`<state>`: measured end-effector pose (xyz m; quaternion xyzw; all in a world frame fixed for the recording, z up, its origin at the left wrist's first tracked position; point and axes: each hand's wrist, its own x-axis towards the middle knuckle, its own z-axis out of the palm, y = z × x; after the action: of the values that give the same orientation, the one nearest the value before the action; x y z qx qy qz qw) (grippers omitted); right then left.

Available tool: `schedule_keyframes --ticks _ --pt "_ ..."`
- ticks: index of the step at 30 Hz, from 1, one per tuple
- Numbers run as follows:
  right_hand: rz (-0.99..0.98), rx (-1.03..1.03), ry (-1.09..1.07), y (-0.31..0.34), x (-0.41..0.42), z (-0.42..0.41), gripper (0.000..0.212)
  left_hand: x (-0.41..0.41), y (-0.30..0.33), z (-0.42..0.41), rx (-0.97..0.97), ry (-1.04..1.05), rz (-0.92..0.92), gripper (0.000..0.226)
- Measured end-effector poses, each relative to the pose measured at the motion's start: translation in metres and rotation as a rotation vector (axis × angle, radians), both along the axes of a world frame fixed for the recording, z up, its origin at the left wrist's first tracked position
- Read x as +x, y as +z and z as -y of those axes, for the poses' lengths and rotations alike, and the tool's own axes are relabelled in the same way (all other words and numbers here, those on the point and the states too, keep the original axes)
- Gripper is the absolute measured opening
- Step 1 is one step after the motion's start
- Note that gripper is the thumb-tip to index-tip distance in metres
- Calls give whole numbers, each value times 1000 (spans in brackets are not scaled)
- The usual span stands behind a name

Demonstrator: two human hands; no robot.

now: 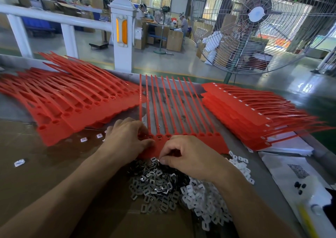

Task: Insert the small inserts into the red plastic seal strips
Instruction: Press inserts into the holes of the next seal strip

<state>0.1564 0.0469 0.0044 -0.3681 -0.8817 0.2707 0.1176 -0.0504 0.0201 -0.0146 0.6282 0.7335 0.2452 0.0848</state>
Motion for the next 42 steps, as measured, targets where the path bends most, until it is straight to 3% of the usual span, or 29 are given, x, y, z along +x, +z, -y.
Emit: schedule_keyframes --ticks 21,35,42 --pt "-364 -248 -123 2 13 -7 23 -2 -4 -2 24 -5 14 32" --pt "-327 -213 -118 -2 12 -7 7 -1 -3 -2 27 -3 7 31" --pt "-309 -150 -113 -1 11 -7 15 0 -1 -1 25 -6 11 32"
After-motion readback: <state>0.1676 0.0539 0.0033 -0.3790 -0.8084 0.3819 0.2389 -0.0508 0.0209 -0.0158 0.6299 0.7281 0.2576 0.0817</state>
